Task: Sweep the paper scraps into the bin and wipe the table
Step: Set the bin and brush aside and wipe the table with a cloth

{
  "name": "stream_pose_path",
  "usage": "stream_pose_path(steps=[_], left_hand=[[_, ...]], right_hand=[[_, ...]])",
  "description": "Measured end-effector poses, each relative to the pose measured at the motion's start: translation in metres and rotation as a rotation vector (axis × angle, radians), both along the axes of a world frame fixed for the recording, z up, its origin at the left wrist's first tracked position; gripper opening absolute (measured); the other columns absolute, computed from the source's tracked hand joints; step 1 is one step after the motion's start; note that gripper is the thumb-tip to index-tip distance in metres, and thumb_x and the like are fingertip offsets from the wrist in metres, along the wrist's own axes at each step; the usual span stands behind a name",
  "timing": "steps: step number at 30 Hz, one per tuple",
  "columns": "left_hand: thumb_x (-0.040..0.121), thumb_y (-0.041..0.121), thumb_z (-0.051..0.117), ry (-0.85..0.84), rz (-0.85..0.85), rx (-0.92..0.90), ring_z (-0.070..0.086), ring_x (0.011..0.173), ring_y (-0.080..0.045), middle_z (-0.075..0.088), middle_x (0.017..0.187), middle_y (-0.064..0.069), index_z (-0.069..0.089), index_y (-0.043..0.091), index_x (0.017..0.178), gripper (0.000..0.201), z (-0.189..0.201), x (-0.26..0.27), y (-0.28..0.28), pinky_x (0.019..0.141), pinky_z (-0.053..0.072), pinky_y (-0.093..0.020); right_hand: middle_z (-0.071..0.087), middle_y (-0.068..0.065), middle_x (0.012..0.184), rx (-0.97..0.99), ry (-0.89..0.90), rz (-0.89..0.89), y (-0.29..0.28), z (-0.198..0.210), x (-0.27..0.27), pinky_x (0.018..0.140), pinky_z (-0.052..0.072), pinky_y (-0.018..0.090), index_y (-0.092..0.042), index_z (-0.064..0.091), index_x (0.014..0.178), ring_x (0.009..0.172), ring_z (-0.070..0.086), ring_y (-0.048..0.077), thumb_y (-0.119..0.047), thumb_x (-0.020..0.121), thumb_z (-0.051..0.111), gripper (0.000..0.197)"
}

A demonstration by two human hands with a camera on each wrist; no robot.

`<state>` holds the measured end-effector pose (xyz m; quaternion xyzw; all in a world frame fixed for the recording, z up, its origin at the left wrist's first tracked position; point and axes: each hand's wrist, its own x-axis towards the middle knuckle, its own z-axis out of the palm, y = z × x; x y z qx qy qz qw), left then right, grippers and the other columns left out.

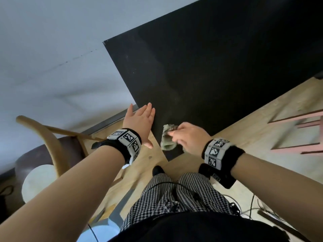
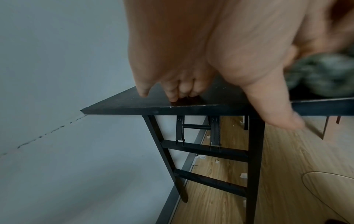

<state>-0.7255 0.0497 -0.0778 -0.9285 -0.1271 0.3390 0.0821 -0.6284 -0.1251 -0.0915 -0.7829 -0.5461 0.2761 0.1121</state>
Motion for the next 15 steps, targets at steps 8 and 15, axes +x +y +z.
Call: stream_pose_path(steps=[8, 15], left_hand=[[0.069, 0.071, 0.063, -0.022, -0.007, 0.005, -0.001, 0.147, -0.019, -0.011, 0.159, -0.005, -0.010, 0.012, 0.151, 0.125, -0.005, -0.005, 0.003, 0.115, -0.002, -0.052], [0.077, 0.060, 0.065, -0.006, 0.001, 0.011, -0.001, 0.147, -0.020, -0.010, 0.159, -0.007, -0.009, 0.011, 0.151, 0.115, -0.004, -0.002, 0.001, 0.115, -0.001, -0.052]], right_hand=[[0.051, 0.011, 0.116, -0.079, -0.150, -0.347, 0.017, -0.005, 0.007, 0.092, 0.047, 0.039, -0.024, 0.058, 0.119, 0.103, 0.054, 0.029, -0.017, 0.089, 0.051, 0.031], [0.063, 0.005, 0.117, -0.034, 0.011, 0.190, -0.013, -0.012, -0.048, 0.085, 0.053, 0.039, -0.018, 0.061, 0.117, 0.114, 0.055, 0.024, -0.014, 0.080, 0.056, 0.038]])
